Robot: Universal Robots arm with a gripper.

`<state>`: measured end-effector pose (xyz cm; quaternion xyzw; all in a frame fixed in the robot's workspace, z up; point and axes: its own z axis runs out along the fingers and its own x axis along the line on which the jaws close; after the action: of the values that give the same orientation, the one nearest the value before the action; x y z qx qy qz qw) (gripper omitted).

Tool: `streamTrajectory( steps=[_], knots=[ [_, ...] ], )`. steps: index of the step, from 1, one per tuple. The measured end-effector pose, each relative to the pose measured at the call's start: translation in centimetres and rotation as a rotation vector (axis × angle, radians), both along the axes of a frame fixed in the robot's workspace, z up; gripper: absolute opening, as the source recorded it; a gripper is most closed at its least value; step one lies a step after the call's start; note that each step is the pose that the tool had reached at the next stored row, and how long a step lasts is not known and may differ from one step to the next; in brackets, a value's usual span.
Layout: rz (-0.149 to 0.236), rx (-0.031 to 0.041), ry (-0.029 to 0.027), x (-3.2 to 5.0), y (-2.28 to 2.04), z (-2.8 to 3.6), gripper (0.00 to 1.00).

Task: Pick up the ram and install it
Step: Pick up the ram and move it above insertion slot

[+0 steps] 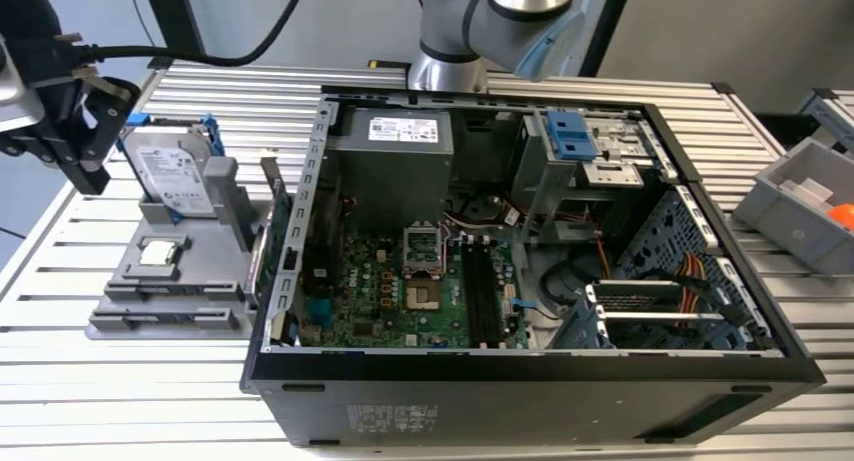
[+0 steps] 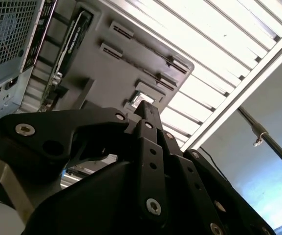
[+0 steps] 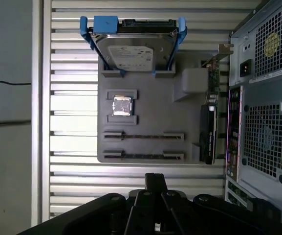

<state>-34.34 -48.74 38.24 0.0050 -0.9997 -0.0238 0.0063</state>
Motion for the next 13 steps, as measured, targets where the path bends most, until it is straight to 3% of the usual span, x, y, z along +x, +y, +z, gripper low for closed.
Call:
streamTrajectory(
  steps=[5, 13],
  knots=[
    [0.071, 0.0, 0.0, 0.0, 0.0, 0.0, 0.0],
    [0.215, -0.0001, 0.0001, 0.0, 0.0, 0.01, 0.0]
  ],
)
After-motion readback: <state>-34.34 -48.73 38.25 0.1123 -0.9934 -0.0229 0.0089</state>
